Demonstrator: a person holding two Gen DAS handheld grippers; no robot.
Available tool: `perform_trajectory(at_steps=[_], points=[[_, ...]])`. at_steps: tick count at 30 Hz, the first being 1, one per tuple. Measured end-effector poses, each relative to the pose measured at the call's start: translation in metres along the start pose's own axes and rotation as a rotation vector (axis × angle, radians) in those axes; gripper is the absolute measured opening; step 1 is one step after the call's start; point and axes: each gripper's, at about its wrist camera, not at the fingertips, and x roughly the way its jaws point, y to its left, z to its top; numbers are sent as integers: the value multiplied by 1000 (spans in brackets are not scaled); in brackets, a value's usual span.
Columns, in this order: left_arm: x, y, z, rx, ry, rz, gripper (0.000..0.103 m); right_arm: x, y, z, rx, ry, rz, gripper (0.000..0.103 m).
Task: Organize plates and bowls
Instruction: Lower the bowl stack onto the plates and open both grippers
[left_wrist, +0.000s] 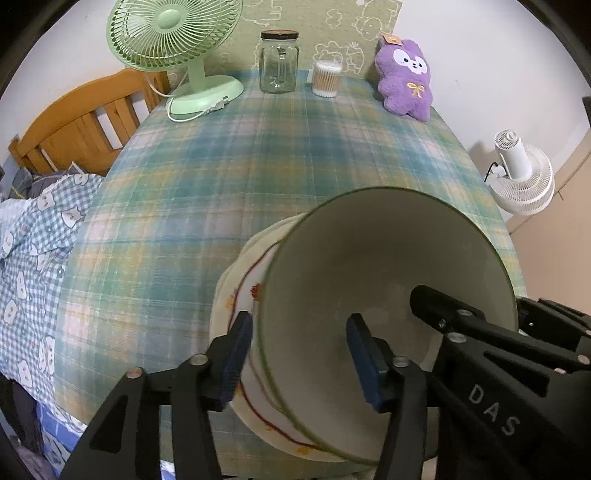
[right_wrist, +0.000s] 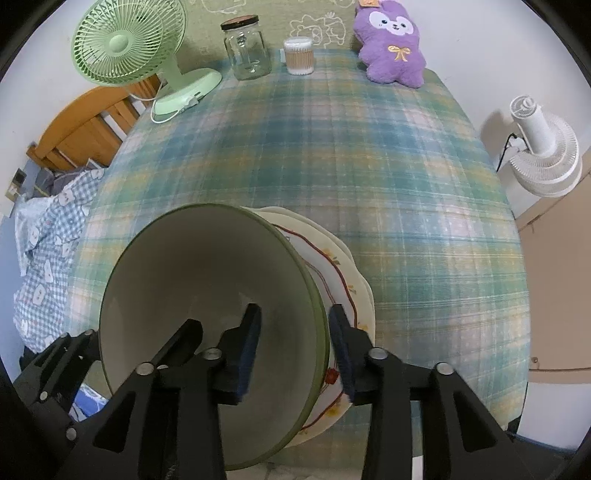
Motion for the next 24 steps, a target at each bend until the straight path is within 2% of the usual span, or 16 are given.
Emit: perform_trajectory(at_steps=[2,4,10,13,19,24], points=[[-2,4,2,22,-10,-20,68,-6,5,-1,8,-20,-18,62],[-5,6,4,58,-17,-41,72,-12,11,-2,23,-32,-47,63],[-25,21,9,141,-74,-96,79,-35,33,-4,76,-111,-132,68],[-37,33,11,168,-118,-113,82,-48,42,-8,116,-160,-167,75],[-61,58,10,224,-215,-135,87,-74,67,-19,137,-257,-206,77],[-83,75,-1,223,-285,-129,90,-92,85,-35,137,-332,-195,81]])
